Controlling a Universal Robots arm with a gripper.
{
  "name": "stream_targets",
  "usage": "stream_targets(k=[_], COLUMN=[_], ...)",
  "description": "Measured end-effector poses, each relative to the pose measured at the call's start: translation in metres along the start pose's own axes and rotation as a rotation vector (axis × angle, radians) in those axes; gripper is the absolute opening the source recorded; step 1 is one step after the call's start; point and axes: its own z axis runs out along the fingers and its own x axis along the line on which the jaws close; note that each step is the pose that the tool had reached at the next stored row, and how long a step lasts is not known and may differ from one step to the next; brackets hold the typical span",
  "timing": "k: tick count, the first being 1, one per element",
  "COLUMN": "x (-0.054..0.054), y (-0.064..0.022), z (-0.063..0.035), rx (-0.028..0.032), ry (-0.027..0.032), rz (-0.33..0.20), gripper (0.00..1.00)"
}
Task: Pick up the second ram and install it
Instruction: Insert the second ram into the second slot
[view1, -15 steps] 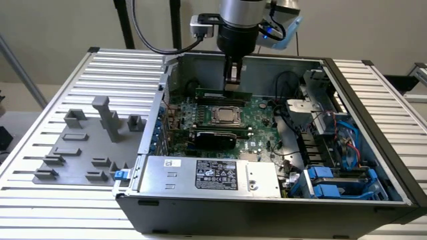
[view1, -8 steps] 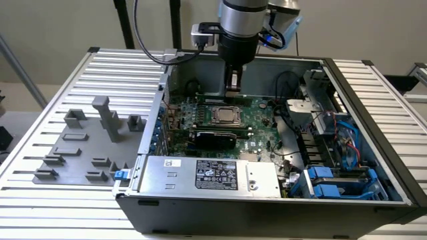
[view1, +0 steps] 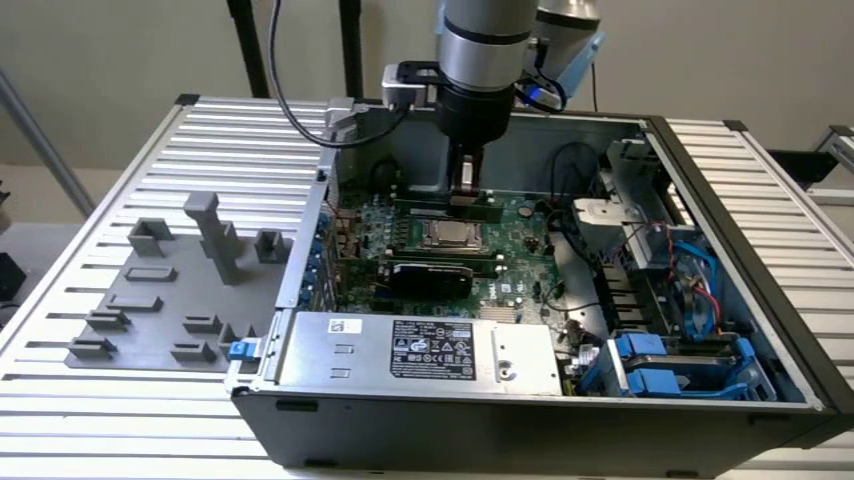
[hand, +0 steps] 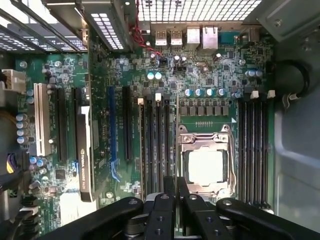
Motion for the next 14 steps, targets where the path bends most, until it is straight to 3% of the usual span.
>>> stream_targets(k=[14], x=[0.002], y=[-0.0009], z=[0.0251], rx=[0.0005], ry=[0.0012], rz=[-0.002], gripper=[0.0])
